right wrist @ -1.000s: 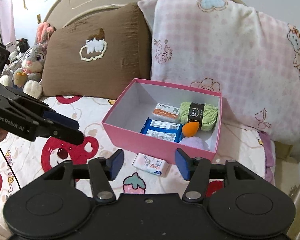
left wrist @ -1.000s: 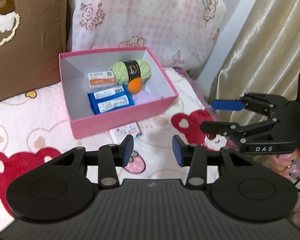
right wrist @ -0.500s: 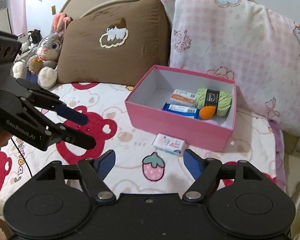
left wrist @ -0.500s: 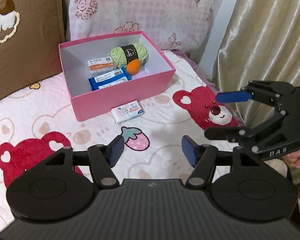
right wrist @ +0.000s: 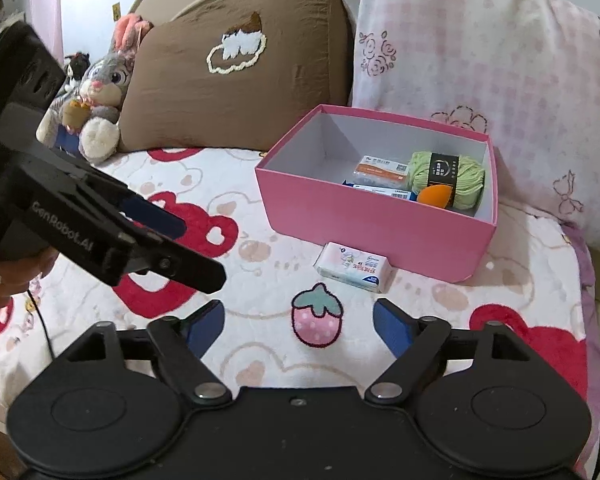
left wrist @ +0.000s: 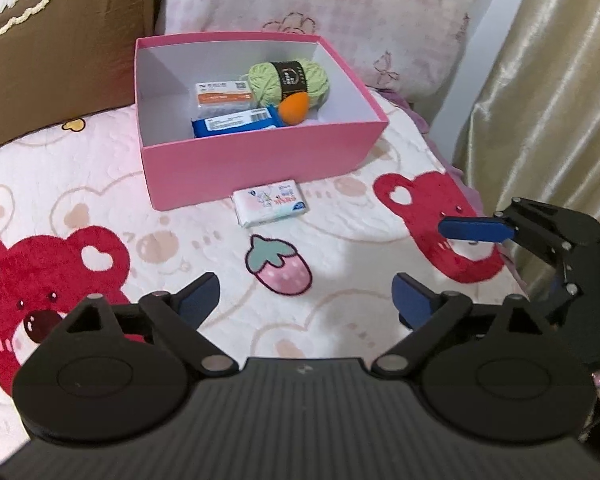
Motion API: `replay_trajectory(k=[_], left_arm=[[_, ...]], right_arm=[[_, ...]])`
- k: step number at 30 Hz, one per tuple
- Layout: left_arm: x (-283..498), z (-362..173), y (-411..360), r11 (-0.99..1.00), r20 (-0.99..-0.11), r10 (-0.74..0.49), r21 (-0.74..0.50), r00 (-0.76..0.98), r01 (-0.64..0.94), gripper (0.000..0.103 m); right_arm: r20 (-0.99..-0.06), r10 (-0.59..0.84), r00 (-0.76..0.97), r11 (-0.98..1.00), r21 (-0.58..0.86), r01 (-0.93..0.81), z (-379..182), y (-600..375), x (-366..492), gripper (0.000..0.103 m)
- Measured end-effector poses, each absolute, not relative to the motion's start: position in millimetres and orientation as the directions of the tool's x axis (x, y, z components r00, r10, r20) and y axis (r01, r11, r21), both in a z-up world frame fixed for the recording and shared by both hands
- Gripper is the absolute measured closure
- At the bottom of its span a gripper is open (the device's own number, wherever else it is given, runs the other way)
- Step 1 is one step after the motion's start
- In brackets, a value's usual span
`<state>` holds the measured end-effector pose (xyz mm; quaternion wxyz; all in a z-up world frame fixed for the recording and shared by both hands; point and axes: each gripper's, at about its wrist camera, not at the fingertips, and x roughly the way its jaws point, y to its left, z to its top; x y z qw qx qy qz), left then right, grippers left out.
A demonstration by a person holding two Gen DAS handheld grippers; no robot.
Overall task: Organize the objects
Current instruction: 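Withdraw the left tool and move it toward the white tissue pack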
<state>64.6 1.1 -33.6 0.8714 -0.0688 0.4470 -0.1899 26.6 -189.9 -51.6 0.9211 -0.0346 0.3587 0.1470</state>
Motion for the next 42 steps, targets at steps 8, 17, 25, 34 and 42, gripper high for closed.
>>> replay_trajectory(k=[8,17,25,34,42], left_arm=[[79.5,-57.2,3.1,0.935,-0.735,-0.35,-0.309,0.581,0.173,0.001],[95.2,-81.1,11.5,0.956,-0.719,-0.288,-0.253,0.633,0.148,0.001],[114.9,-108.5,9.4,0.947,-0.701,-0.302,-0.296,0.646,0.122,0.001],[142.2,-131.3,1.0,0.943,-0.676,-0.33,-0.266,0.659,0.199,0.004],[163.9,-161.8,14.8,0.9,-0.657,-0.387,-0.422,0.647,0.11,0.008]], right_arm=[[-0.65,0.232,0.724,0.952,0.0,-0.305,-75.9,-188.0,47.0,0.012],[-0.642,0.239,0.729,0.942,-0.03,-0.335,-101.7,-184.9,77.2,0.012],[-0.639,0.21,0.74,0.946,-0.059,-0.319,-122.2,-190.0,91.7,0.012],[-0.624,0.144,0.768,0.965,-0.085,-0.249,-136.7,-195.4,110.9,0.014],[-0.672,0.143,0.727,0.975,-0.03,-0.22,-166.5,-199.6,132.8,0.015]])
